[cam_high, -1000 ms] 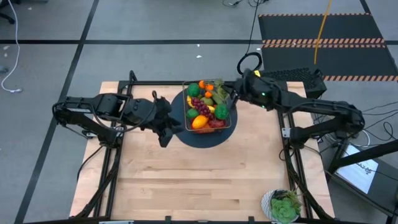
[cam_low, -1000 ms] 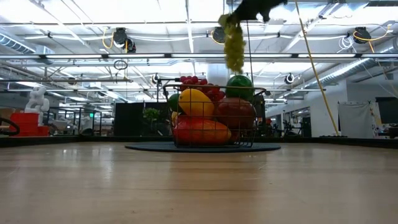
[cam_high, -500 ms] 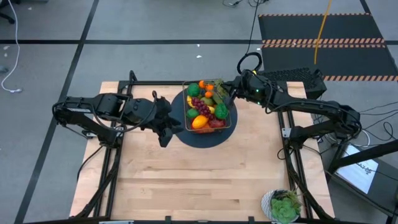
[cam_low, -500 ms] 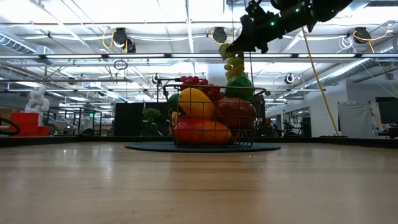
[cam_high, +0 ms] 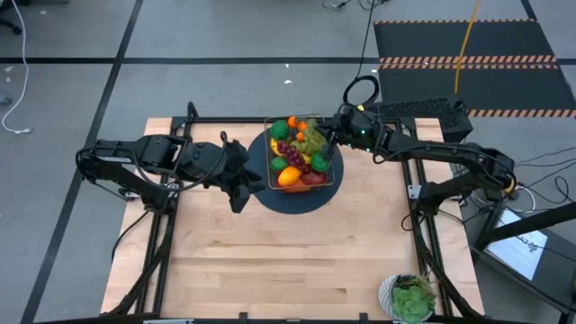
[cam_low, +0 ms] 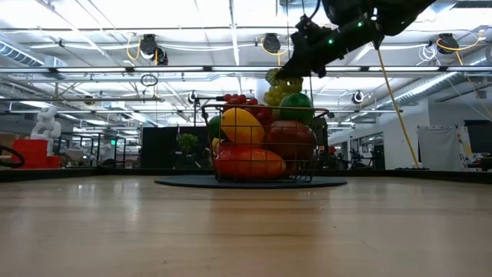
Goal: Build produce basket
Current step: Put the green grapes into the gold wire basket
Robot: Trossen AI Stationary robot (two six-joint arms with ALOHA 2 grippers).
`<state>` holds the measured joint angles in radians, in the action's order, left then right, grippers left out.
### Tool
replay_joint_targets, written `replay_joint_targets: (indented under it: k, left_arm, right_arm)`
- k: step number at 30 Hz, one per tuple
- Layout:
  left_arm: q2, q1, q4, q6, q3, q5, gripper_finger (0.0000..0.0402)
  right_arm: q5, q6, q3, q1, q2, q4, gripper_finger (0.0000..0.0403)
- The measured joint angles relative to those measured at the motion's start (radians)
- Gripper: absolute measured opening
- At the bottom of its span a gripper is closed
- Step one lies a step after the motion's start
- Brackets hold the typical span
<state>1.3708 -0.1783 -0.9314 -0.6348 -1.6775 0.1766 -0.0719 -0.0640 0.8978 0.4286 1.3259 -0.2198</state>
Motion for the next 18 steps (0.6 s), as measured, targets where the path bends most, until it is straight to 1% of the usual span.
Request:
replay_joint_targets:
  k: [4,11,14,18]
  left_arm:
    - [0.0,0.0,0.0,-0.008,0.0,0.0,0.0152]
    - [0.0,0.0,0.0,-0.018,0.0,0.0,0.0152]
    - [0.0,0.0,0.0,-0.019,0.0,0.0,0.0152]
    - [0.0,0.0,0.0,-0.021,0.0,0.0,0.0152]
  right_arm:
    - [0.027,0.0,0.0,0.0,0.003,-0.005,0.0]
    - [0.026,0.001,0.0,-0.02,0.003,-0.057,0.0003]
    - [0.019,0.034,0.0,-0.023,0.003,-0.056,0.0015]
    - [-0.006,0.106,0.0,-0.023,0.003,-0.056,0.0045]
